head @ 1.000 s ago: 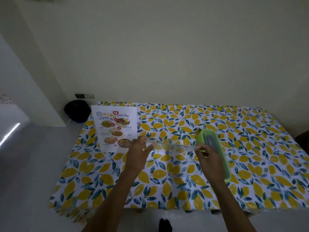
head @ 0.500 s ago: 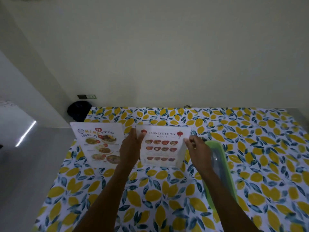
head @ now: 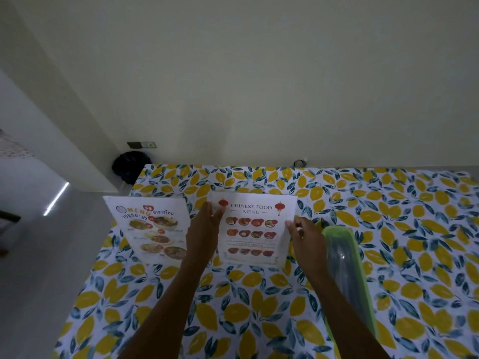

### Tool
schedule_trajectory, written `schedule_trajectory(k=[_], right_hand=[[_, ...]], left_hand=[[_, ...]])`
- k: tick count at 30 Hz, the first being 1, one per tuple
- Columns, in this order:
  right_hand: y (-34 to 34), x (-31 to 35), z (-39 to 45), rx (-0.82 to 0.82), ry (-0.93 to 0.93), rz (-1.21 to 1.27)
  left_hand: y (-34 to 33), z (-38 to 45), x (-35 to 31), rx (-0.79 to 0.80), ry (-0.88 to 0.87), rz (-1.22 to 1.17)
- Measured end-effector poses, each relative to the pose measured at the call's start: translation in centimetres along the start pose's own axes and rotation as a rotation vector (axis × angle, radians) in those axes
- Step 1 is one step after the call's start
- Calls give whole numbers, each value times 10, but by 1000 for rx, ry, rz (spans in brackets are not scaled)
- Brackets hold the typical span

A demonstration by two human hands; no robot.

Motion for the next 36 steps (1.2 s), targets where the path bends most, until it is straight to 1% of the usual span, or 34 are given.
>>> schedule_trajectory(k=[3,8,10,13,15,17,19,21,23,25,28,31,36], right_hand=[[2,2,-4,-15,-2,-9],[3,3,-7,-9,-18,-47],[1,3,-7,12,-19,-80],[4,4,-12,24,-58,-87],[10,4,-20,-19,-104,-77],[17,8,-34,-67,-137,-85],[16,18,-54,-83,-118,-114],[7,30,-76,-58,-91,-121],[-12,46,-100,4,-44,-162],[-35,61,-120,85,8,-247],[-67,80,-147,169,21,-340],[-95,97,-166,219,31,-362],[-134,121,-187,290,39,-366]], left_hand=[[-2,-3,-1,-11,-23,8],[2,-12,-8,-21,-59,114],[3,-17,-11,4,-68,115],[8,-21,-6,45,-35,68],[14,-27,-2,43,-74,85],[21,-35,2,24,-129,164],[28,-45,11,13,-195,271],[35,-56,23,-20,-282,365],[45,-66,41,-60,-348,416],[56,-75,61,-80,-378,471],[77,-85,97,-88,-357,513],[98,-92,133,-117,-349,565],[120,-90,192,-72,-276,561]])
Point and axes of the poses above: each hand's wrist, its own z-axis towards the middle knuckle, its own y-axis out of the back of the hand, x = y × z, the point moved 8 cm from there along z, towards the middle knuckle, and after that the axes turned 7 degrees about z, right-handed, at the moved point
